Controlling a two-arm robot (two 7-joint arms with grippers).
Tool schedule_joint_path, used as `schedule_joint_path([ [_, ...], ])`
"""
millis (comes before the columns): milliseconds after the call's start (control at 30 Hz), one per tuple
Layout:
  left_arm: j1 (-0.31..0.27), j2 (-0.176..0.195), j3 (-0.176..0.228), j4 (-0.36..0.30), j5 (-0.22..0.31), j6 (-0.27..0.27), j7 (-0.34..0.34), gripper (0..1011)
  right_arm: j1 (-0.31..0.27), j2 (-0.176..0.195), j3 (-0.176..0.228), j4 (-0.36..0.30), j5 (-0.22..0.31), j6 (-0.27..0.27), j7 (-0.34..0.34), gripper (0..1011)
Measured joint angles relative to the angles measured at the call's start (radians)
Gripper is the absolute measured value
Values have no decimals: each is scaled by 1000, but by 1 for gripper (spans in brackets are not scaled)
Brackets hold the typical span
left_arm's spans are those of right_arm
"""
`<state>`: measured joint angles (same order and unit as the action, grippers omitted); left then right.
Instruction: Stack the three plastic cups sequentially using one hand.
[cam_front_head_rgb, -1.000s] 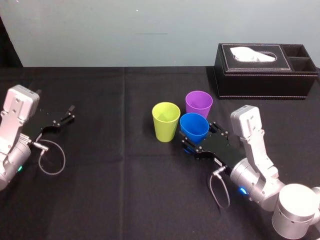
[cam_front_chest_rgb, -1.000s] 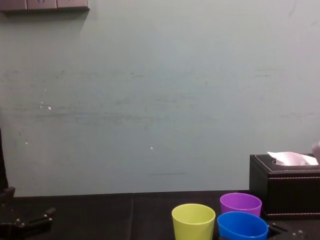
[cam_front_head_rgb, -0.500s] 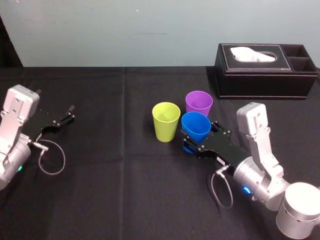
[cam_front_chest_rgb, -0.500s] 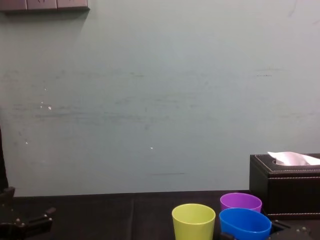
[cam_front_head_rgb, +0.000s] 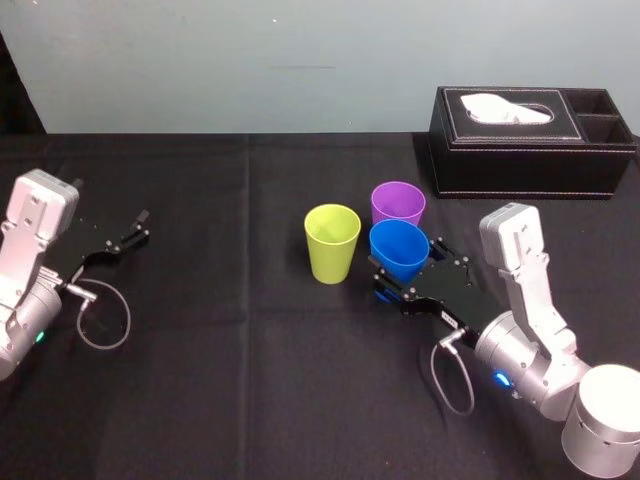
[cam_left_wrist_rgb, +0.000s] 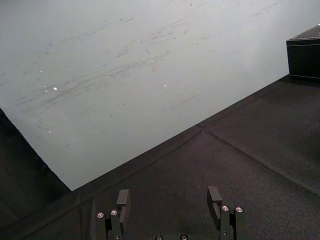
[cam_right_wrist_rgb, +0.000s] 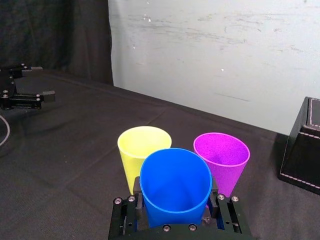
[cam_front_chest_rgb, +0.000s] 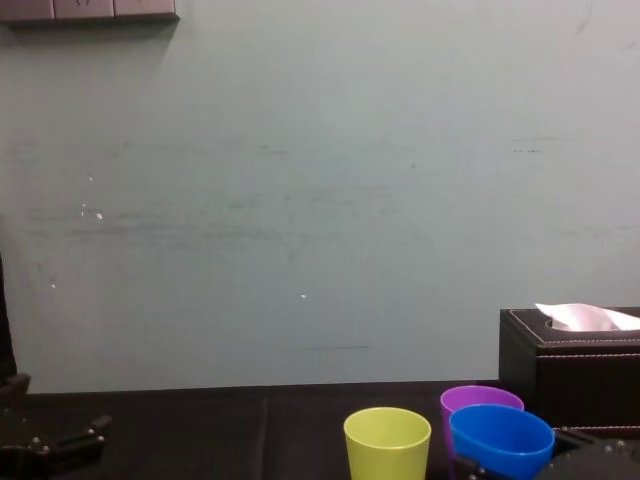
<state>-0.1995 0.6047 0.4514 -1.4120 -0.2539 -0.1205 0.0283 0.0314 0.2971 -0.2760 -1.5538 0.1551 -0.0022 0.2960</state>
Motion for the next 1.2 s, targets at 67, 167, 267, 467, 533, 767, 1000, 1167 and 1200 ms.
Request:
schedule_joint_path([
  [67,0,0,0,0,0,0,0,1011,-2,2,2,-7,1,4,1,724],
  [167,0,0,0,0,0,0,0,1012,-5,8,4,-27,3,19,1,724],
  [267,0,0,0,0,0,0,0,1011,-7,10,7,-37,5,36,1,724],
  [467,0,0,0,0,0,0,0,1011,-13,16,12,-62,14,66,-1,724],
  [533,0,0,0,0,0,0,0,1011,-13,16,14,-69,19,73,-1,724],
  [767,0,0,0,0,0,0,0,1011,-13,21,15,-85,26,80,-1,723],
  [1000,0,0,0,0,0,0,0,1011,-12,26,17,-102,32,85,0,724],
  [1167,0,0,0,0,0,0,0,1012,-11,29,17,-109,33,86,-1,723],
  [1200,0,0,0,0,0,0,0,1012,-10,30,17,-111,33,87,-1,724],
])
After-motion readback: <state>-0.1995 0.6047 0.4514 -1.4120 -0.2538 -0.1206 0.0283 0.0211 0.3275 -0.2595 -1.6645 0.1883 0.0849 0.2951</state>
